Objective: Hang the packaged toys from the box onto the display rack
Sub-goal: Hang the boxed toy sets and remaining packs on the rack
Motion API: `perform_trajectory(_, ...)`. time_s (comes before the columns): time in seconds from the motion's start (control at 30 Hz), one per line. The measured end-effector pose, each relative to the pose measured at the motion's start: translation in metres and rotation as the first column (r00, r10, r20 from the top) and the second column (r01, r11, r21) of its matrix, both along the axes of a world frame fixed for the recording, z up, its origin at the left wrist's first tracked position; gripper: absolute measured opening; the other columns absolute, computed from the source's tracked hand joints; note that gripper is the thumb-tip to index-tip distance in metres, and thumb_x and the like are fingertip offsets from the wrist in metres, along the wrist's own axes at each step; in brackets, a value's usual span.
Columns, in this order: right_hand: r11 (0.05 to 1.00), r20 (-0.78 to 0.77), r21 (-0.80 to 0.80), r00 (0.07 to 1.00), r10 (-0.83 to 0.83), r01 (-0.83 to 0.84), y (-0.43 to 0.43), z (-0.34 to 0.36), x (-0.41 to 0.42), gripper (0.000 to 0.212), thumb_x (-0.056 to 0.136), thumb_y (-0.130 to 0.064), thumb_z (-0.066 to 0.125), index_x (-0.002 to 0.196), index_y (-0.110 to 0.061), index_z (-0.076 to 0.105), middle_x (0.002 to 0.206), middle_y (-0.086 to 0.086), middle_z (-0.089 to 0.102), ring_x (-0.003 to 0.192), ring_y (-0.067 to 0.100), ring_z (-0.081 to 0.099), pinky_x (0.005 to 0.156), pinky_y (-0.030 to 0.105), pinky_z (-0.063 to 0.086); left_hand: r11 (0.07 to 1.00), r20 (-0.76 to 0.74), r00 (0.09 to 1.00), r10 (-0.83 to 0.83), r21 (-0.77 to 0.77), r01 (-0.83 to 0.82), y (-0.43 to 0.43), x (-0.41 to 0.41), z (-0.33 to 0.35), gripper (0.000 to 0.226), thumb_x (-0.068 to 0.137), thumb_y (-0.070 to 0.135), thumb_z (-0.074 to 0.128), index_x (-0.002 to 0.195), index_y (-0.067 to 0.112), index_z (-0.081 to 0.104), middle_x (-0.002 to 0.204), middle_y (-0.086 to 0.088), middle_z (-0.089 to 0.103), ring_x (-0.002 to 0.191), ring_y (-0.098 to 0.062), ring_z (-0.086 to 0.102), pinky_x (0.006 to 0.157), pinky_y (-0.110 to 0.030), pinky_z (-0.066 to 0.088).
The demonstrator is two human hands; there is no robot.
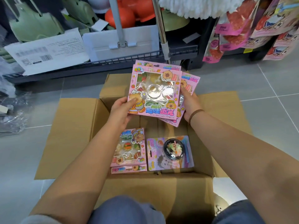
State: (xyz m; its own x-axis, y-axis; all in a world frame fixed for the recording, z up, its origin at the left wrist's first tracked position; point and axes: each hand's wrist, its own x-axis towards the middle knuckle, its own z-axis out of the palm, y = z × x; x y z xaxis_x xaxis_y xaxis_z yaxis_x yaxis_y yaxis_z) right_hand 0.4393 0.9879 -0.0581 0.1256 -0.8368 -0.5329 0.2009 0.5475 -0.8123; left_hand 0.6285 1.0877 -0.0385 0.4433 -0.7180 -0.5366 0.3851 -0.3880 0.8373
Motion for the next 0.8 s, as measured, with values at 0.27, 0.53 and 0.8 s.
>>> perform_trajectory(0.27,0.989,-0.125,-0.077,0.985,0.116,-0.126,-0.010,0.009,-0.001,0.007,0.088,-0.035,0.064,0.092,-0.030,0.063,0.090,-0.001,0.073,0.079,0.018,0.071,0.073,0.034,0.059,0.988,0.000,0.991,-0.135,0.077,0.134,-0.019,0.008,0.011,0.024,0.088,0.028,0.063,0.108,0.016,0.055,0.091,-0.005,0.072,0.068,-0.017,0.073,0.060,-0.034,0.060)
perform_trajectory(0.53,0.984,-0.327,0.035,0.928,0.176,-0.175,-0.033,0.155,-0.029,0.037,0.082,-0.048,0.065,0.103,-0.017,0.062,0.107,0.005,0.067,0.098,0.026,0.064,0.086,0.035,0.051,0.993,0.078,0.996,-0.033,0.112,0.025,-0.030,0.001,0.143,0.006,0.089,0.026,0.063,0.093,0.023,0.059,0.086,-0.001,0.072,0.069,-0.016,0.072,0.065,-0.035,0.060)
perform_trajectory(0.8,0.980,-0.373,0.006,0.909,0.188,-0.200,-0.044,0.385,-0.060,0.009,0.086,-0.029,0.066,0.093,-0.025,0.061,0.104,-0.001,0.067,0.107,0.025,0.063,0.096,0.041,0.049,0.977,0.133,0.987,-0.096,0.202,0.068,-0.040,-0.023,0.369,0.033,0.077,0.017,0.076,0.106,0.011,0.061,0.106,-0.015,0.070,0.096,-0.035,0.068,0.088,-0.051,0.054)
